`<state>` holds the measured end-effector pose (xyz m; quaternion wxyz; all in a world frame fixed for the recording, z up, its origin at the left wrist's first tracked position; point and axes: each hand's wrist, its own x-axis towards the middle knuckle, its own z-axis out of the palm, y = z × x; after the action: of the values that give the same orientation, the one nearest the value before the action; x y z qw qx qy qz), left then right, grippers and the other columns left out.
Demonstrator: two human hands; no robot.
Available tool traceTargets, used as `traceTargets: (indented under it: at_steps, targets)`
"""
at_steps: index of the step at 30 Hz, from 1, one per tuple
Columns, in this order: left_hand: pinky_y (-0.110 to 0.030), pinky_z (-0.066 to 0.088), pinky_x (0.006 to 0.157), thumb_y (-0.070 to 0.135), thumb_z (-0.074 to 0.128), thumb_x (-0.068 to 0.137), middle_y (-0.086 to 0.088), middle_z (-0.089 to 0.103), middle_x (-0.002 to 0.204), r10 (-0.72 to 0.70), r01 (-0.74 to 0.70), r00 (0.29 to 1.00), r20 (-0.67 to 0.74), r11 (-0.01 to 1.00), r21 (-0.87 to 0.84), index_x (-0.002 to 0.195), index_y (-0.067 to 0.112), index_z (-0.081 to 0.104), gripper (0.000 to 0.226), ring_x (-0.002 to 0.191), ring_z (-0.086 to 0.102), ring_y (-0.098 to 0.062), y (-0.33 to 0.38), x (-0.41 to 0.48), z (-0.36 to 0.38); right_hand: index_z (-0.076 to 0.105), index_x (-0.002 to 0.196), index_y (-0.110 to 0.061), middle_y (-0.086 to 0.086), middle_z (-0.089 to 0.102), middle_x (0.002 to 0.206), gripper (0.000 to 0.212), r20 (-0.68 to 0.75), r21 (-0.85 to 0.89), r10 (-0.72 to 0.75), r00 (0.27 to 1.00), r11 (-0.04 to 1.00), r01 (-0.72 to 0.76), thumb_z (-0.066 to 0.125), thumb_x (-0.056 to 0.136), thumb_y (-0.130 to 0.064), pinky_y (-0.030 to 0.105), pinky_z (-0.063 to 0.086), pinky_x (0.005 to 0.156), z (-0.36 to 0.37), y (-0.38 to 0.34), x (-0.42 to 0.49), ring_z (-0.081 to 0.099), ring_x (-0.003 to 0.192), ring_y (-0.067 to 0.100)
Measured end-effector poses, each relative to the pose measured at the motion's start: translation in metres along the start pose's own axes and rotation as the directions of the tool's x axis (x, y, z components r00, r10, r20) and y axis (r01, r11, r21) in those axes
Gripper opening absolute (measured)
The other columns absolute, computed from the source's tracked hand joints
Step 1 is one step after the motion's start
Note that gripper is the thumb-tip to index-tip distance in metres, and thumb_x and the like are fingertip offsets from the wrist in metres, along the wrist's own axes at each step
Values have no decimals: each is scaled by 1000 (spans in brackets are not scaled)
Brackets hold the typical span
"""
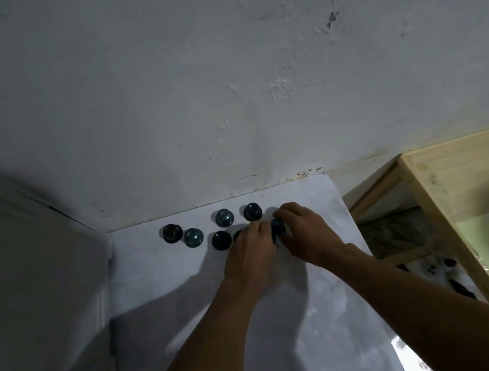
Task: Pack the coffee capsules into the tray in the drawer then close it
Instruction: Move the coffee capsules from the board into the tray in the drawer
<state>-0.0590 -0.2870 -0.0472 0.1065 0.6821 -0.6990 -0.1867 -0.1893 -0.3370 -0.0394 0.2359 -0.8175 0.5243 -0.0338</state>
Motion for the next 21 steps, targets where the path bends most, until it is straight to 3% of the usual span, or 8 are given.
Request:
traceTargets:
  at_steps: [9,15,21]
  targets:
    - [-34,46,84,12,50,93,-10,55,117,-24,24,1000,9,999,34,113,9,54,20,101,58,-29,3,2,2,54,129,-9,10,57,125,38,-6,16,41,999,999,-40,54,93,-21,30,44,92,-4,5,1,56,109,28]
    - [-29,46,90,18,52,94,-9,46,126,-65,60,996,-65,995,-83,131,13,49,37,109,56,-26,13,-22,-25,54,127,-9,11,50,128,38,-29,1,55,998,998,-55,57,92,-23,33,49,91,-20,-6,-21,59,103,31]
    - [-32,44,84,27,53,87,-12,58,110,-92,80,982,-162,994,-78,117,11,53,34,101,59,-29,30,-58,-56,47,134,-15,8,49,129,46,-95,35,28,995,999,-25,58,90,-24,34,48,89,-46,-28,-63,59,104,30]
